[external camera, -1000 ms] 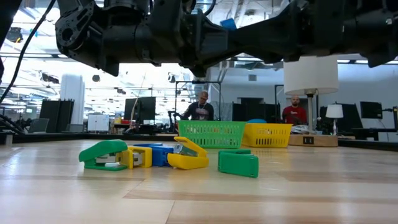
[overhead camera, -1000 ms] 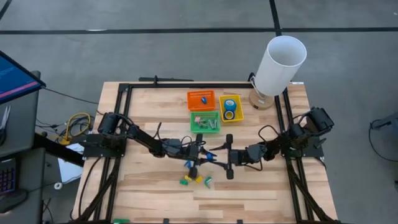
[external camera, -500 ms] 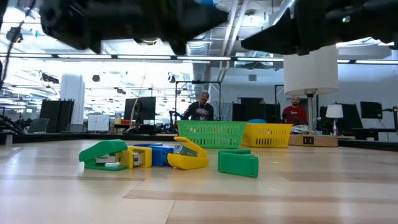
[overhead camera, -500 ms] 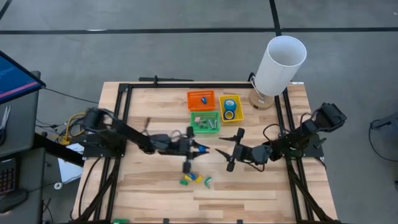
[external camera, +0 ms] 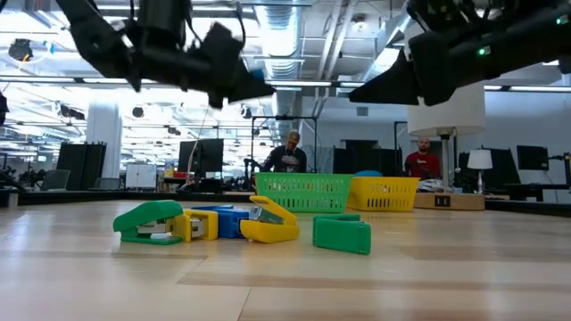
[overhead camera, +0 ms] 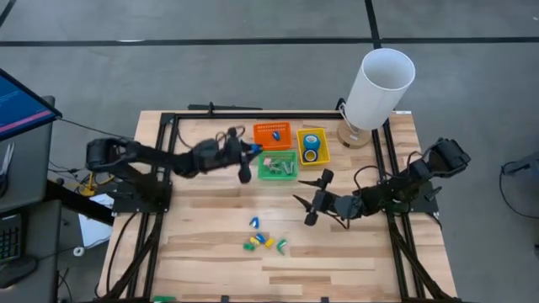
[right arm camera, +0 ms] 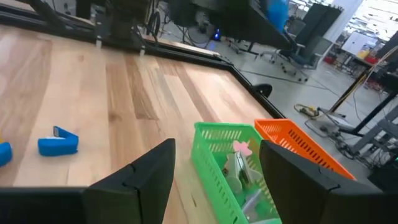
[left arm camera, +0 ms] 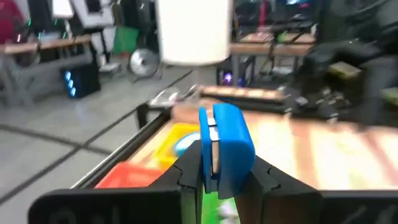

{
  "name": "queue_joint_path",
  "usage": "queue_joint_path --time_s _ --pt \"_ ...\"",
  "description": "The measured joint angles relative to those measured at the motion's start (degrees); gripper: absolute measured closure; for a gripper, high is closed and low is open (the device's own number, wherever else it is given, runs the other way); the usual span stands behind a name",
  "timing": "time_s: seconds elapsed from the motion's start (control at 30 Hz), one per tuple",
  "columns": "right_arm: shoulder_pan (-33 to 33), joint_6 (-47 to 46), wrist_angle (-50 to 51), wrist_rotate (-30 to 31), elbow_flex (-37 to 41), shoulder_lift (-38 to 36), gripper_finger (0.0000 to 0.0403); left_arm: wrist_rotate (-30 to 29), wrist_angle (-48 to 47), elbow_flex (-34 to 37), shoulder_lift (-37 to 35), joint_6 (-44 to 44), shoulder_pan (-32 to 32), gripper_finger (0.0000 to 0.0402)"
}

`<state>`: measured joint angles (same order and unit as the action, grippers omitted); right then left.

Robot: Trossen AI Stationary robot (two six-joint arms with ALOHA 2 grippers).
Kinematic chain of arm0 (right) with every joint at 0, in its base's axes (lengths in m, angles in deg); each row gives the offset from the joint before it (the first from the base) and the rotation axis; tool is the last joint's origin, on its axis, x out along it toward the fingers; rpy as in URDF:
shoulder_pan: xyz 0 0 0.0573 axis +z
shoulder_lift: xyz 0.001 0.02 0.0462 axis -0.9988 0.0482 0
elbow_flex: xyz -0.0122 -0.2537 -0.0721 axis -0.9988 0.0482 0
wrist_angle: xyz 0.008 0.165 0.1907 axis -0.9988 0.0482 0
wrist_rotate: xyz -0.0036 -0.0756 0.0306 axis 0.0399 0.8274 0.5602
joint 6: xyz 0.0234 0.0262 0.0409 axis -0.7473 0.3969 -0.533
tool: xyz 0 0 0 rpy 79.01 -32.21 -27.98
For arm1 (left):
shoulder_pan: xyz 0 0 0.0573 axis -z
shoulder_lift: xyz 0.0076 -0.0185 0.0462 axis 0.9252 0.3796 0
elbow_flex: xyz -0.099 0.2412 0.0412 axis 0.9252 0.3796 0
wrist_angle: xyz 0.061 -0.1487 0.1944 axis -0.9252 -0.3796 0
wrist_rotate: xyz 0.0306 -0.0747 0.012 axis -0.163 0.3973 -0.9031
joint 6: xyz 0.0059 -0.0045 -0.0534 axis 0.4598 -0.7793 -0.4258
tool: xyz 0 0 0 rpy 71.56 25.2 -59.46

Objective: Pick and place Stapler, Stapler remover, tape
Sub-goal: Put the blue stapler into the orange bin

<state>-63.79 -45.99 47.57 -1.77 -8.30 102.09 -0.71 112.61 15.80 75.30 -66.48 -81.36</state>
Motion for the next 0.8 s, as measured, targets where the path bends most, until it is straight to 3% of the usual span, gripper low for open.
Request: queue_joint_path --time_s 0.17,0.33,0.43,0.57,0.8 --pt "-0.54 -0.95 0.76 -0.26 0.00 0.02 0.0177 10.16 -5.87 -3.52 2.24 -4.55 -13.52 0.0356" --pt "-1.60 -1.57 0.92 -2.97 0.00 0.04 0.0177 21.82 -24.50 -13.61 8.27 -6.56 -21.53 0.0362" --pt "-2.26 -2.73 0.96 -3.58 0.00 0.04 0.0177 25.17 -32.18 -19.94 13.45 -6.37 -22.67 0.0356" --pt "-2.67 -3.55 1.46 -5.05 -0.02 0.04 0.0177 29.12 -35.39 -25.88 19.14 -6.01 -22.25 0.0344" --pt "-2.41 -4.00 2.47 -5.38 -0.02 0.04 0.0177 28.97 -36.76 -27.11 20.08 -2.31 -19.94 0.0316"
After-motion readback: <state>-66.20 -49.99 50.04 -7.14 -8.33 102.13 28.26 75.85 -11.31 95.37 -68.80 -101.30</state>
